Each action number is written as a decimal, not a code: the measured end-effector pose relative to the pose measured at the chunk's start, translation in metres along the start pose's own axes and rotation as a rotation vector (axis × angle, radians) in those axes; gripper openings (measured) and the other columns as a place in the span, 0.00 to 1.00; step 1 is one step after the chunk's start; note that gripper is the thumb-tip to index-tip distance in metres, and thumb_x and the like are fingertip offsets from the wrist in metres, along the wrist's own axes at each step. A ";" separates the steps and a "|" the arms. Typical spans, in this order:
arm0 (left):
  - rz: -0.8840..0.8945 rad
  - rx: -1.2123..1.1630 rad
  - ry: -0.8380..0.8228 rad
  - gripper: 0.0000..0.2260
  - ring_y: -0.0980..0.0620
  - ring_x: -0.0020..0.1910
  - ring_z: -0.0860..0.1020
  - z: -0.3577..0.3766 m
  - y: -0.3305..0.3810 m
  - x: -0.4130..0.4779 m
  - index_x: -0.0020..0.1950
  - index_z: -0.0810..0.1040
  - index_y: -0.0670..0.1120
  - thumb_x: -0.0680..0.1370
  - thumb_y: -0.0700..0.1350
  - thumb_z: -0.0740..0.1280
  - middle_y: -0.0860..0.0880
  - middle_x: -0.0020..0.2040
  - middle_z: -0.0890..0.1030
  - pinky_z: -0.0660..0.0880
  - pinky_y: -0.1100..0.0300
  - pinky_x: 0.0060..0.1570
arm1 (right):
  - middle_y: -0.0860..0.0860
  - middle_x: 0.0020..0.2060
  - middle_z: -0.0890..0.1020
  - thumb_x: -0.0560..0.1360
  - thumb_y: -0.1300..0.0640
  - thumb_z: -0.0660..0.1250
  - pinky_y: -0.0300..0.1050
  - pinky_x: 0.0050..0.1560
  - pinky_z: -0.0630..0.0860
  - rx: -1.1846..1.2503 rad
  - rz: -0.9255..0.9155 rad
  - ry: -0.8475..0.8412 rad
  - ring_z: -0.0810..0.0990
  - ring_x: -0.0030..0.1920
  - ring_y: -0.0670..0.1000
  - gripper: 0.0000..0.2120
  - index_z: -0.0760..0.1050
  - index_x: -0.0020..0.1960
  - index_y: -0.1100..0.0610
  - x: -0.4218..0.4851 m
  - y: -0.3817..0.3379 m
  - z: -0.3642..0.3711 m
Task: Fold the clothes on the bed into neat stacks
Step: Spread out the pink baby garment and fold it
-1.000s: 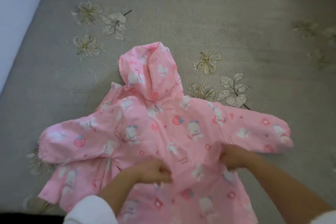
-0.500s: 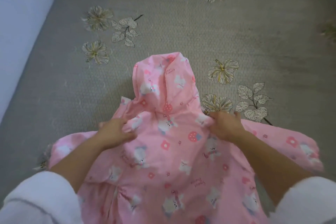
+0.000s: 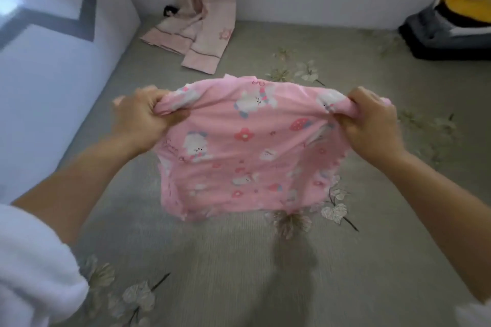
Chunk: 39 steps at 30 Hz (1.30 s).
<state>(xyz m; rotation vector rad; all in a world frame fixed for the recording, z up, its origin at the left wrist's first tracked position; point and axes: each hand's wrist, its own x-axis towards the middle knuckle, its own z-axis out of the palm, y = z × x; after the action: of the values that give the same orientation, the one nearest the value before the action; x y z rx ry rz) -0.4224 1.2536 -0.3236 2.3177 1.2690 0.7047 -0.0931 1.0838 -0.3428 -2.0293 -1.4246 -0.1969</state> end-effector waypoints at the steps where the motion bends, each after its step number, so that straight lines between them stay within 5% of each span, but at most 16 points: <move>1: 0.053 -0.011 0.043 0.17 0.45 0.37 0.73 -0.008 0.009 0.002 0.39 0.78 0.42 0.70 0.58 0.69 0.43 0.37 0.75 0.69 0.50 0.42 | 0.54 0.36 0.75 0.72 0.57 0.70 0.49 0.42 0.63 -0.003 -0.035 0.047 0.68 0.36 0.54 0.09 0.70 0.41 0.60 0.005 -0.002 -0.013; 4: 0.146 -0.062 0.111 0.11 0.46 0.36 0.72 -0.017 0.022 -0.002 0.38 0.78 0.48 0.70 0.56 0.68 0.44 0.35 0.74 0.70 0.46 0.43 | 0.52 0.36 0.75 0.69 0.62 0.70 0.53 0.42 0.68 0.022 -0.096 0.112 0.71 0.37 0.56 0.07 0.72 0.41 0.60 0.003 -0.002 -0.040; 9: 0.129 0.027 0.028 0.22 0.43 0.42 0.75 0.020 -0.003 -0.057 0.47 0.85 0.45 0.70 0.61 0.63 0.47 0.37 0.76 0.71 0.41 0.45 | 0.48 0.34 0.73 0.62 0.72 0.70 0.54 0.44 0.68 -0.047 -0.100 -0.024 0.71 0.36 0.54 0.13 0.71 0.38 0.58 -0.060 0.016 -0.035; 16: -0.019 0.228 -0.427 0.19 0.45 0.44 0.79 0.124 -0.065 -0.228 0.45 0.83 0.50 0.67 0.58 0.58 0.50 0.41 0.80 0.63 0.53 0.43 | 0.44 0.36 0.73 0.63 0.65 0.70 0.46 0.48 0.57 -0.189 0.193 -0.707 0.76 0.43 0.55 0.16 0.67 0.39 0.49 -0.236 0.056 0.024; 19: -0.215 0.307 -0.771 0.18 0.51 0.58 0.74 0.157 -0.089 -0.297 0.57 0.77 0.55 0.72 0.56 0.55 0.54 0.54 0.77 0.67 0.53 0.55 | 0.43 0.44 0.75 0.69 0.59 0.63 0.45 0.49 0.56 -0.307 0.284 -1.086 0.75 0.53 0.49 0.10 0.66 0.44 0.46 -0.305 0.063 0.043; 22: -0.274 0.292 -0.880 0.18 0.53 0.60 0.71 0.171 -0.099 -0.332 0.65 0.70 0.55 0.76 0.51 0.61 0.53 0.60 0.75 0.61 0.59 0.50 | 0.44 0.48 0.75 0.73 0.58 0.60 0.45 0.52 0.59 -0.317 0.397 -1.260 0.75 0.57 0.49 0.08 0.67 0.46 0.45 -0.334 0.059 0.051; 25: -0.412 0.130 -0.711 0.16 0.49 0.58 0.75 0.179 -0.097 -0.329 0.64 0.75 0.48 0.76 0.46 0.62 0.48 0.58 0.79 0.69 0.57 0.56 | 0.46 0.49 0.79 0.74 0.58 0.60 0.44 0.53 0.64 -0.243 0.461 -1.145 0.77 0.55 0.50 0.08 0.72 0.51 0.48 -0.326 0.055 0.062; 27: -0.464 0.045 -0.544 0.13 0.50 0.53 0.78 0.184 -0.088 -0.318 0.61 0.77 0.47 0.77 0.43 0.64 0.49 0.53 0.80 0.72 0.57 0.50 | 0.49 0.49 0.79 0.77 0.56 0.61 0.45 0.52 0.71 -0.080 0.549 -0.968 0.78 0.51 0.53 0.08 0.73 0.55 0.53 -0.312 0.047 0.073; 31: -0.617 -0.315 -0.410 0.21 0.59 0.50 0.76 0.208 -0.057 -0.298 0.70 0.68 0.51 0.77 0.50 0.67 0.54 0.55 0.76 0.70 0.62 0.47 | 0.49 0.60 0.75 0.75 0.53 0.68 0.54 0.60 0.73 0.395 0.921 -0.703 0.76 0.58 0.54 0.28 0.61 0.71 0.56 -0.290 0.020 0.100; 35: -0.879 -0.860 -0.517 0.24 0.58 0.53 0.80 0.226 -0.022 -0.282 0.65 0.68 0.59 0.73 0.44 0.73 0.55 0.55 0.81 0.76 0.63 0.51 | 0.48 0.48 0.79 0.70 0.66 0.70 0.47 0.51 0.76 0.618 1.096 -0.670 0.78 0.51 0.53 0.23 0.69 0.62 0.56 -0.290 0.006 0.116; 37: -0.874 -0.909 -0.566 0.21 0.54 0.52 0.80 0.227 -0.015 -0.281 0.60 0.74 0.54 0.70 0.41 0.73 0.55 0.49 0.83 0.77 0.57 0.53 | 0.51 0.43 0.82 0.69 0.69 0.68 0.44 0.43 0.75 0.660 1.086 -0.772 0.79 0.46 0.52 0.12 0.78 0.51 0.60 -0.291 0.008 0.107; 39: -0.770 -0.866 -0.681 0.15 0.58 0.44 0.79 0.216 -0.011 -0.284 0.51 0.80 0.50 0.65 0.42 0.70 0.57 0.41 0.83 0.75 0.63 0.46 | 0.54 0.40 0.81 0.67 0.71 0.68 0.44 0.43 0.74 0.697 1.038 -0.948 0.78 0.42 0.51 0.10 0.81 0.46 0.62 -0.298 0.017 0.089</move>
<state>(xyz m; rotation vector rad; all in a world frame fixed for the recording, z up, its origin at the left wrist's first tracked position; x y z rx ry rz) -0.4298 0.9934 -0.5670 1.0724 1.0745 0.1016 -0.2183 0.8961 -0.5574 -1.9682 -0.4930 1.6062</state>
